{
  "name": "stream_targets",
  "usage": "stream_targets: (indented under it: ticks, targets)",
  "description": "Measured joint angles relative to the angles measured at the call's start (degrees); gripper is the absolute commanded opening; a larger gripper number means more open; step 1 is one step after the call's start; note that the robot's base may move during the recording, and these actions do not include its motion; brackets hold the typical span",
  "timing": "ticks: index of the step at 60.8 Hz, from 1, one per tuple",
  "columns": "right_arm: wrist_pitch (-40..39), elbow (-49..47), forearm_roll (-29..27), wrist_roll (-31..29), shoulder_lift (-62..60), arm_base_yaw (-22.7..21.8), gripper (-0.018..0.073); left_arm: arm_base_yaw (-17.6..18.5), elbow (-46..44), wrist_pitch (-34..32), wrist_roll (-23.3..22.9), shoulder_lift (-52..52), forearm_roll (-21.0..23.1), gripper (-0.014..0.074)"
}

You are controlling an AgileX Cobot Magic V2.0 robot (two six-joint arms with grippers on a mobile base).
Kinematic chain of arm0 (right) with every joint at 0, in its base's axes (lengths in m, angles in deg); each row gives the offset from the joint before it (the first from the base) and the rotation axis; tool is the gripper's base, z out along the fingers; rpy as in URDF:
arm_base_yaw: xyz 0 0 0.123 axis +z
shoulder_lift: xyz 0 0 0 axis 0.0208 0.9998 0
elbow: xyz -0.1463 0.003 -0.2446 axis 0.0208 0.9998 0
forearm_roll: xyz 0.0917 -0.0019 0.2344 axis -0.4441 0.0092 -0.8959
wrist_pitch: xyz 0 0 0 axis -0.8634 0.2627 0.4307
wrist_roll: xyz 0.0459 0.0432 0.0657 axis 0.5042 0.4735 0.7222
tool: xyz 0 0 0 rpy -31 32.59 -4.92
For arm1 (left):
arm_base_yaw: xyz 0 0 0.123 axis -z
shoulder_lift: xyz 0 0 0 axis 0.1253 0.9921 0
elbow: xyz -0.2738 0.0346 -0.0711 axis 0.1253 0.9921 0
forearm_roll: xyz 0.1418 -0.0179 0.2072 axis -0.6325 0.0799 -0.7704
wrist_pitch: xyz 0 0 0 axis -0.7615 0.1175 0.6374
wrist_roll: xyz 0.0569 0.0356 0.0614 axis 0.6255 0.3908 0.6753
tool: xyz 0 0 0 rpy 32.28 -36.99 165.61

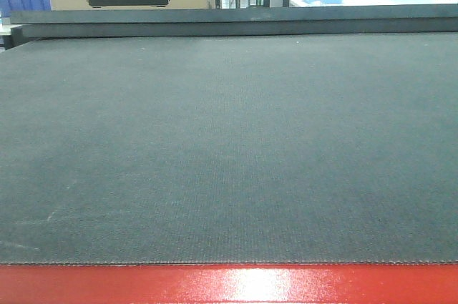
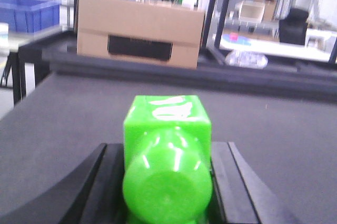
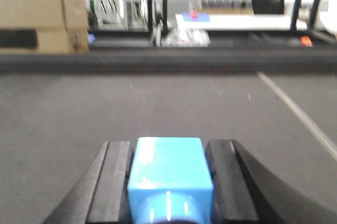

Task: Grab block from conveyor and place in blue bin
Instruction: 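Lift both held blocks up off the conveyor belt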

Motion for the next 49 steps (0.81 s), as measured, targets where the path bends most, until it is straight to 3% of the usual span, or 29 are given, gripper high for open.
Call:
stream_targets:
  ticks: [7, 20, 36, 49]
  targets:
    - [-0.88, -0.49, 0.0, 0.0, -1.63, 1.56, -0.0162, 0.0, 0.0, 0.0, 0.0, -2.97, -1.66, -0.0111]
    - [-1.22, -0.68, 0.0, 0.0, -1.84, 3.86, -0.0162, 0.0, 0.0, -0.12, 0.0, -5.03, -9.24, -0.0111]
    - [-3.54, -0.68, 0.0, 0.0, -1.84, 4.19, -0.0162, 0.0, 0.0, -0.12, 0.11, -5.08, -9.99, -0.0111]
    - [-4.17, -0.68, 0.0, 0.0, -1.84, 4.19, -0.0162, 0.0, 0.0, -0.12, 0.11, -5.08, -7.42, -0.0111]
